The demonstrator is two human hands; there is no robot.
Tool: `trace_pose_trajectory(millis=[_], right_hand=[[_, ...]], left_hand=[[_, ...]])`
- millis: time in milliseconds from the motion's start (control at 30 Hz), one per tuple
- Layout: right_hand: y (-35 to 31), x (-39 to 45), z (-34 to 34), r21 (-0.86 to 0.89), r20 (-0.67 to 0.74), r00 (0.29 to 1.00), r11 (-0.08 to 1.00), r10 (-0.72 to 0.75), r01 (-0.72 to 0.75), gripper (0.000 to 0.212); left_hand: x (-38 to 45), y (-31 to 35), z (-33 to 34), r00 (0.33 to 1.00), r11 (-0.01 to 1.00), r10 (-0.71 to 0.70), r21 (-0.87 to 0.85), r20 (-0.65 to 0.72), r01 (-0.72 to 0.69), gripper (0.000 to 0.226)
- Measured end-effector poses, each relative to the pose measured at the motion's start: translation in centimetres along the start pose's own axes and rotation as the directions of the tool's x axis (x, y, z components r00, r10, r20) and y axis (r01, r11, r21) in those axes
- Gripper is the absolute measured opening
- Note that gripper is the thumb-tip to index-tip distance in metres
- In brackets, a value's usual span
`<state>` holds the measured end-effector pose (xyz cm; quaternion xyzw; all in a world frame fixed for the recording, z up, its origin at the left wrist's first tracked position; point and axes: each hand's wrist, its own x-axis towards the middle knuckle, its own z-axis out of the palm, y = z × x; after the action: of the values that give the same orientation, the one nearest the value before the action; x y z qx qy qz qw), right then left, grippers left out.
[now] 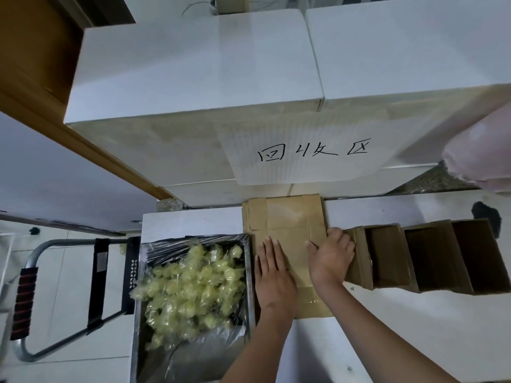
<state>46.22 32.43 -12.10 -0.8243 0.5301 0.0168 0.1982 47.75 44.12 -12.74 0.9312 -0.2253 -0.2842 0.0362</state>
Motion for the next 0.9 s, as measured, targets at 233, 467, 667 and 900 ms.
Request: trace_pose_trajectory(millis=[233, 467, 667, 900], right_hand=[[2.2, 0.6, 2.6, -0.11, 0.31, 0.798, 0.814, -0.517, 0.57, 0.069], [3.1, 0.2, 5.1, -0.18, 0.197, 0.824, 0.806, -0.531, 0.563, 0.066], [3.5, 0.3, 5.6, -0.19, 0.154, 0.821, 0.799, -0.55, 0.571, 0.066], [3.5, 0.4, 5.4, -0.196, 0.194, 0.816, 0.793, -0.545, 0.577, 0.066]], left_hand=[[3.2, -0.2, 1.3, 0.991, 0.999, 0.028, 0.025, -0.127, -0.025, 0.063], [4.1, -0.6, 3.2, 0.964, 0.999, 0.047, -0.008, -0.262, -0.05, 0.061], [4.5, -0.9, 4.3, 0.943, 0.995, 0.075, -0.032, -0.325, -0.091, 0.061], [4.7, -0.7, 4.2, 0.949, 0.996, 0.078, -0.012, -0.306, -0.086, 0.062]])
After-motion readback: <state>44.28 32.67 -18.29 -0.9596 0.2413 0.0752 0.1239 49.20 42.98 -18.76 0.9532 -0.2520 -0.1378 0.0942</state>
